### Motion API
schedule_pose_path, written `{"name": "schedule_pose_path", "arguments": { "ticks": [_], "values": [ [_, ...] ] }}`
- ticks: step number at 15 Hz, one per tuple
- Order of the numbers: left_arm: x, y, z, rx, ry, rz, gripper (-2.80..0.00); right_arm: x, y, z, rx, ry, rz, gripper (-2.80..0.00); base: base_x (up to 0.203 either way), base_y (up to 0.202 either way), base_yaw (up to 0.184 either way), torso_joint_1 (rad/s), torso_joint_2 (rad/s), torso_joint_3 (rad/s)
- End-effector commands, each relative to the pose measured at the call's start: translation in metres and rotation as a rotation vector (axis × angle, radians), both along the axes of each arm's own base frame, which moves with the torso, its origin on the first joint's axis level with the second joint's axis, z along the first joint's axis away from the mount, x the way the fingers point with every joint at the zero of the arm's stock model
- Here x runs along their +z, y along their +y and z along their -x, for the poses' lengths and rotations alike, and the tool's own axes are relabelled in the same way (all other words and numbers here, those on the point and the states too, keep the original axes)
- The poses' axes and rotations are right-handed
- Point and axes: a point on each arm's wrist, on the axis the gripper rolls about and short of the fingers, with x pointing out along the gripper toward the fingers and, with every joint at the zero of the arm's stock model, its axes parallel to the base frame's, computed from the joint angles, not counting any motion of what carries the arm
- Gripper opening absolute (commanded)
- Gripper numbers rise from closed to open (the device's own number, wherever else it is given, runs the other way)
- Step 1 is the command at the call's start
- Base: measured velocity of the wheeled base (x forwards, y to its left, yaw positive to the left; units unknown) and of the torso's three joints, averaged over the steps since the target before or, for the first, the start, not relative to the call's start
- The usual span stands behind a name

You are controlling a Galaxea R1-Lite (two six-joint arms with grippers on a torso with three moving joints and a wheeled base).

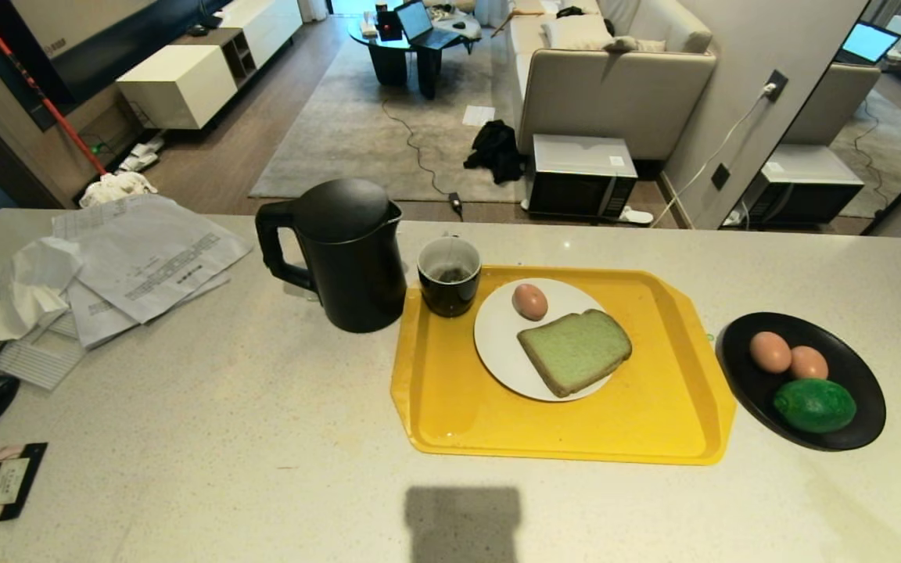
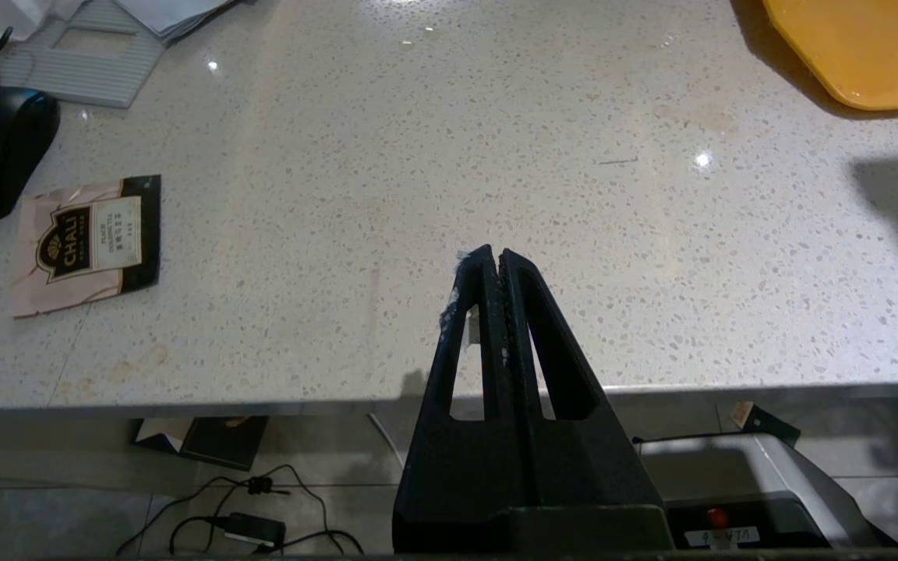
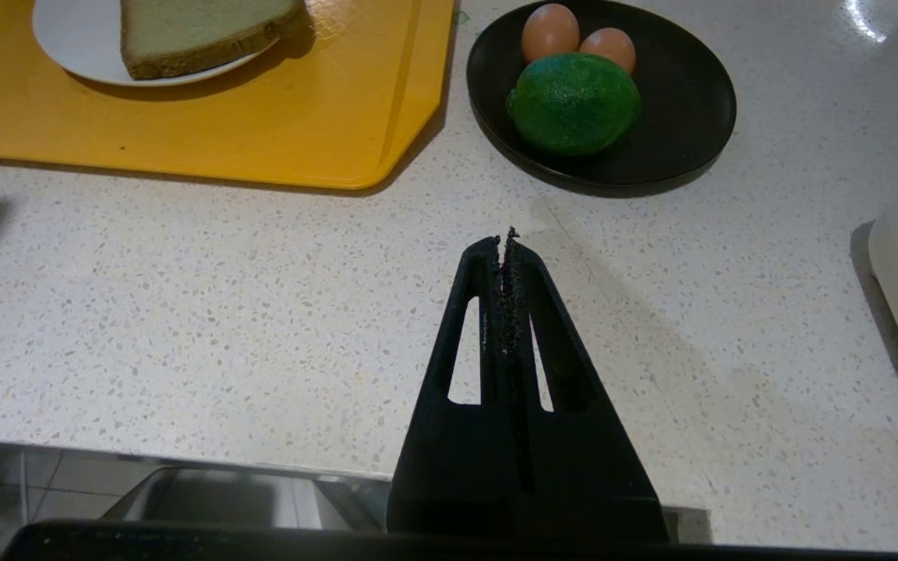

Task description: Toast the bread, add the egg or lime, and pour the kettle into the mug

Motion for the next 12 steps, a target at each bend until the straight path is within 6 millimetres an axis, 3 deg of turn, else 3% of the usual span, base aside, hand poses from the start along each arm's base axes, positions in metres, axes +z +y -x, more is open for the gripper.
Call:
{"name": "schedule_pose_path", "arguments": {
  "ticks": [1,7,12],
  "values": [
    [-0.0006,0.0000,-0.0002,0.001,-0.004,-0.001,-2.80,0.0001,0.0000,0.0000,0.000,0.000,0.000,-2.80,0.000,0.000,0.000,-0.002,0.00,-0.115],
    [-0.0006,0.0000,-0.0002,-0.001,-0.004,-0.001,-2.80,0.0001,0.0000,0.0000,0.000,0.000,0.000,-2.80,0.000,0.000,0.000,0.002,0.00,-0.016],
    [-0.0006,0.0000,-0.0002,-0.001,-0.004,-0.001,-2.80,0.0001,0.0000,0.0000,0.000,0.000,0.000,-2.80,0.000,0.000,0.000,-0.155,0.29,0.130]
  ]
}}
